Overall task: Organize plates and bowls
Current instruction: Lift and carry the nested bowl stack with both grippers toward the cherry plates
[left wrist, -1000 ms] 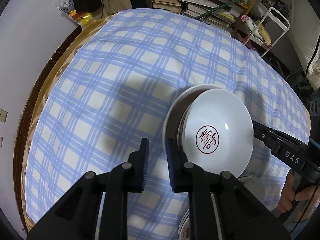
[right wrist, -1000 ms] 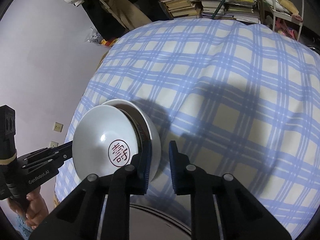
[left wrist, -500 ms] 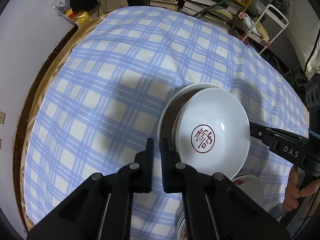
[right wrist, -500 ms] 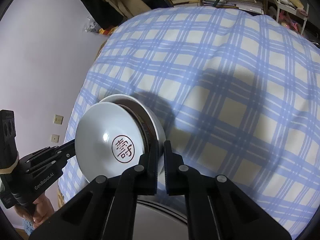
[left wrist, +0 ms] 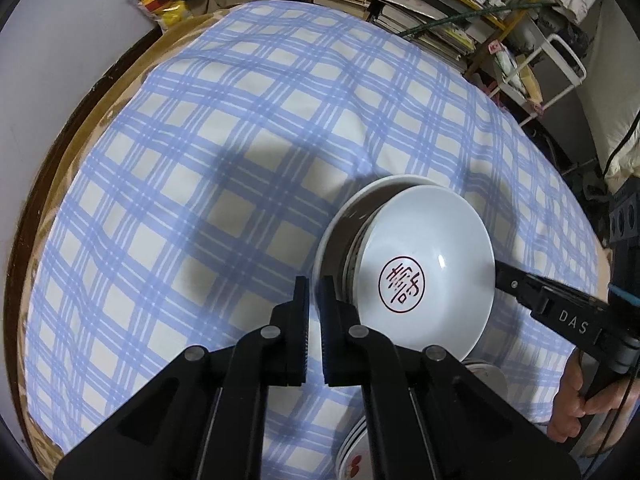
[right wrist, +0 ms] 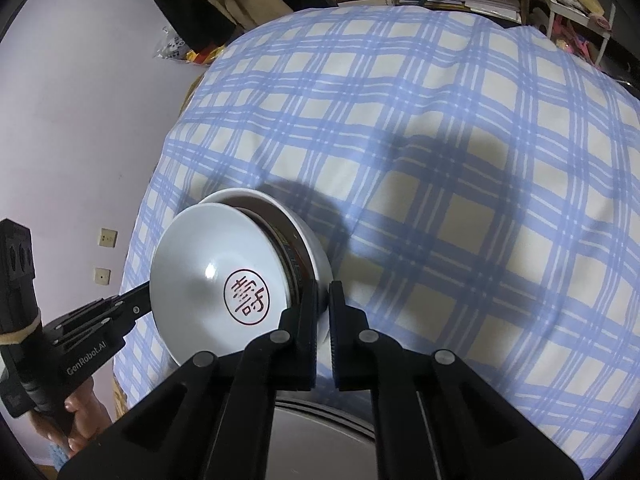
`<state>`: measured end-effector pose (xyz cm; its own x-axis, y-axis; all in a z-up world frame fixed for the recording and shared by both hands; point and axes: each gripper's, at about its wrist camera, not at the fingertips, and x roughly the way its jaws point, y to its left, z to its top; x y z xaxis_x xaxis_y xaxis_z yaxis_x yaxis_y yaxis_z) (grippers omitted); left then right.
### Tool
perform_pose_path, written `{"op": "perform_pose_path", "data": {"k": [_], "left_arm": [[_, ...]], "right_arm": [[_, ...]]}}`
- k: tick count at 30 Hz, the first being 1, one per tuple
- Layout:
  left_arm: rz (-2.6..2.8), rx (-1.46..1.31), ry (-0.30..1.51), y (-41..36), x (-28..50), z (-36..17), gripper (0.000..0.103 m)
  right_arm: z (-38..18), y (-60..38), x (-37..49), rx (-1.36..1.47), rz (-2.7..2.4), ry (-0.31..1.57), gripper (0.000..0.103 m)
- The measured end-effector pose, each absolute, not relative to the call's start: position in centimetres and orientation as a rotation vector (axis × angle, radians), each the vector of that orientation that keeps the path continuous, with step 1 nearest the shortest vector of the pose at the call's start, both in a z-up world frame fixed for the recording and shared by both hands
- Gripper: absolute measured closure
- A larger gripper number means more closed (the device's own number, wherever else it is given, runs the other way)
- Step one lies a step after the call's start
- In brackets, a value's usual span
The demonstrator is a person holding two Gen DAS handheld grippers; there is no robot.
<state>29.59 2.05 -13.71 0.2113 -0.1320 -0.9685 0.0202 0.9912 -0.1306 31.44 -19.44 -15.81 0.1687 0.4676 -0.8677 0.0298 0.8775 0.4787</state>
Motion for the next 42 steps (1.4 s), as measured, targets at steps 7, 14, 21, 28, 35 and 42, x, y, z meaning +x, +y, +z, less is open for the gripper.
{"op": "perform_pose_path", "data": {"k": [7,14,21,28,35,42], "left_arm": [[-0.147,-0.29,1.4,3.9,29.8,-15.8,0.096],[-0.139,-0.249,1.402,3.2,29.7,-15.7,0.095],[-0.144,-0.197,1.394,2.8,29.3,-15.0,0.092],[-0.159,-0.195,1.39,2.9,29.4,-15.1,0.092],[-0.155,-0.242,1.389,3.3,29.5,-15.5,0.094],[-0.145,-0.284,1.403,3.8,29.5,-15.8,0.094]], "right_arm": [[-16.0,-19.8,30.8,0.46,0.326,1.335,0.094],[-15.5,-19.2,30.8,0.395,0.295,1.339,0.095],[-16.1,-18.8,30.8,0.341,0.293,1.376,0.094],[-16.5,-19.5,30.8,0.401,0.306,1.374,0.094],[-16.5,-19.5,31.0,0.431,0.299,1.399,0.093],[-16.6,-19.1,31.1,0.443,0.258,1.397,0.093]]}}
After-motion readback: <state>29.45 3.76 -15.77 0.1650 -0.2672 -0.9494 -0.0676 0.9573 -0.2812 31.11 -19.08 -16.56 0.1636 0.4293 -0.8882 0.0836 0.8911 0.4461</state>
